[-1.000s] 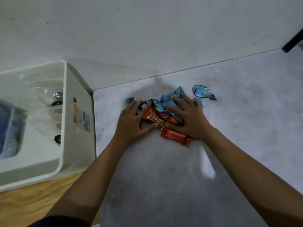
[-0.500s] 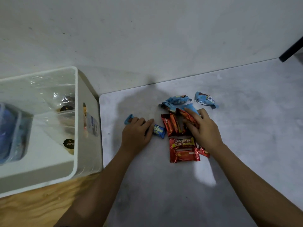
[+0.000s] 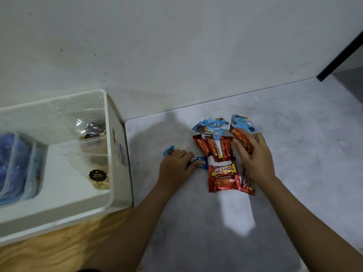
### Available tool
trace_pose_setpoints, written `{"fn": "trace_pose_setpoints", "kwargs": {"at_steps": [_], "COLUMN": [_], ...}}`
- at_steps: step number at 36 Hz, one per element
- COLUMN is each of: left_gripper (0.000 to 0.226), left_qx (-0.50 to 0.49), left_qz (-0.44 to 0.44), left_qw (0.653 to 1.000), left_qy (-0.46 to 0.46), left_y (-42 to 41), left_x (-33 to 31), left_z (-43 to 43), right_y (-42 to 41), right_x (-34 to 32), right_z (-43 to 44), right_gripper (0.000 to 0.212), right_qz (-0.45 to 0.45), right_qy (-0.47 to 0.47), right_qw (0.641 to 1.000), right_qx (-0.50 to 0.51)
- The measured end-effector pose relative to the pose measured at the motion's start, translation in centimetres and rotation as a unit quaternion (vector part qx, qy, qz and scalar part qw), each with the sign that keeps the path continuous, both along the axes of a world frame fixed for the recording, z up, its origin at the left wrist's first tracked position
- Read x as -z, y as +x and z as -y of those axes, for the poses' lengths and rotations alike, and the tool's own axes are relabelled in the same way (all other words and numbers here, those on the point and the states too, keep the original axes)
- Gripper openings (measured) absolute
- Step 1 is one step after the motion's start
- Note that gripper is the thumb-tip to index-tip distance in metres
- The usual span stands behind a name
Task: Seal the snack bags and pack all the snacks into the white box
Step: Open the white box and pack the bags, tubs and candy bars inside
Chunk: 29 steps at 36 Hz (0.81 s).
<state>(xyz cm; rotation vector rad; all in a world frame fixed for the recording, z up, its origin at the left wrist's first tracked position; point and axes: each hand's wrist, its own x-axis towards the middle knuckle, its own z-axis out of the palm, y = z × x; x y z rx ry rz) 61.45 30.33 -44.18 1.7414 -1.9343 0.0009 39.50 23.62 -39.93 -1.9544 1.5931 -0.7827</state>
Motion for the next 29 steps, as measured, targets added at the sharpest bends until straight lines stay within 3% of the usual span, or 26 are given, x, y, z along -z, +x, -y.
{"fn": "trace_pose_setpoints", "kwargs": {"at_steps": [8,14,17,22,29], "left_gripper": [0.029,0.027,0.025,0.03,0.018], "left_qx": [-0.007,-0.008,-0.016,-0.068,-0.178], "left_qz": [-0.051,-0.076,-0.12,-0.108,-0.127], "left_qw": [0.996,0.989,0.982,0.981,0.973], "left_qy": [-0.069,-0.127,-0.148,-0.144,-0.077], "left_y": [-0.8,0.5,3.4,10.7,20.7], "left_x": [-4.1,-11.2,-14.9,-19.3,-19.2], "left_z": [-0.2,0.0,-0.5,-3.4,-10.8], "right_y": [-0.3,2.6,5.5,13.0,25.7], "right_x": [-4.0,-8.4,-10.7,-13.9,-14.1], "right_z": [-1.1,-2.2,-2.9,-4.6,-9.4], "right_gripper": [0.041,0.041,0.04,0.037,0.039], "right_qz": [0.002,0.026,0.043,0.117,0.165], "right_qy": [-0.054,-0.089,-0.104,-0.107,-0.071], "right_qw": [0.998,0.996,0.994,0.987,0.968], "right_qx": [0.019,0.019,0.001,-0.041,-0.176]}}
